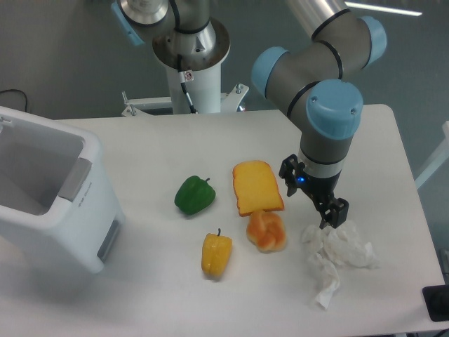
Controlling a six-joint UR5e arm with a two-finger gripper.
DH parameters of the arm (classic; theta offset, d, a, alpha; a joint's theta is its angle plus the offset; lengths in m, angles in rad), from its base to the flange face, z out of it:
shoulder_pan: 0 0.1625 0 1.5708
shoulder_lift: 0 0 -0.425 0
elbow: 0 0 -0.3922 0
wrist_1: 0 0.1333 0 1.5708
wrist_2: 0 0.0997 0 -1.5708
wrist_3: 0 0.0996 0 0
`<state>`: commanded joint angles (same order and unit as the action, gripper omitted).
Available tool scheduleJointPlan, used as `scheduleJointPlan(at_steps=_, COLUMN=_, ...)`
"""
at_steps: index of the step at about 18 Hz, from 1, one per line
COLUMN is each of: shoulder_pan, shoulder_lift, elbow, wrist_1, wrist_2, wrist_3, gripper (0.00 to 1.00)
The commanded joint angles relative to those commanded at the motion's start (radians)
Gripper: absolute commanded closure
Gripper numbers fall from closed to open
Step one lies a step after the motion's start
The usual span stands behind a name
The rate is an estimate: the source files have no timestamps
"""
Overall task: Close the trash can
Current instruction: 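Raise the gripper and swing it over the table toward the white bin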
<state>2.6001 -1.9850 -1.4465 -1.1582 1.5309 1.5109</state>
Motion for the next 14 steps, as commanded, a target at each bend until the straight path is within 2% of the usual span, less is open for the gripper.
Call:
scheduleJointPlan(at_steps=5, shoulder_pan=-0.002, shoulder_lift=0.008, elbow=-0.009, wrist_1=0.0, wrist_2=0.0, wrist_3=0.002, gripper=0.0)
scheduleJointPlan(at_steps=7, shoulder_pan=-0.005, shoulder_lift=0.009, elbow=-0.032, wrist_1=0.0, wrist_2=-0.002, wrist_3=-0.008, gripper=0.0)
scheduleJointPlan(at_steps=10, shoulder_pan=-0.008, shoulder_lift=0.08, elbow=-0.084, wrist_1=0.0, wrist_2=-0.008, wrist_3=-0.044, gripper=0.0)
scheduleJointPlan(at_steps=12, shoulder_pan=-0.015, shoulder_lift=0.119, elbow=-0.142, wrist_1=0.002, wrist_2=-0.009, wrist_3=-0.089, gripper=0.0)
scheduleJointPlan(at_steps=14, shoulder_pan=-0.034, shoulder_lift=0.152, elbow=-0.164, wrist_1=0.0, wrist_2=-0.008, wrist_3=-0.094, gripper=0.0)
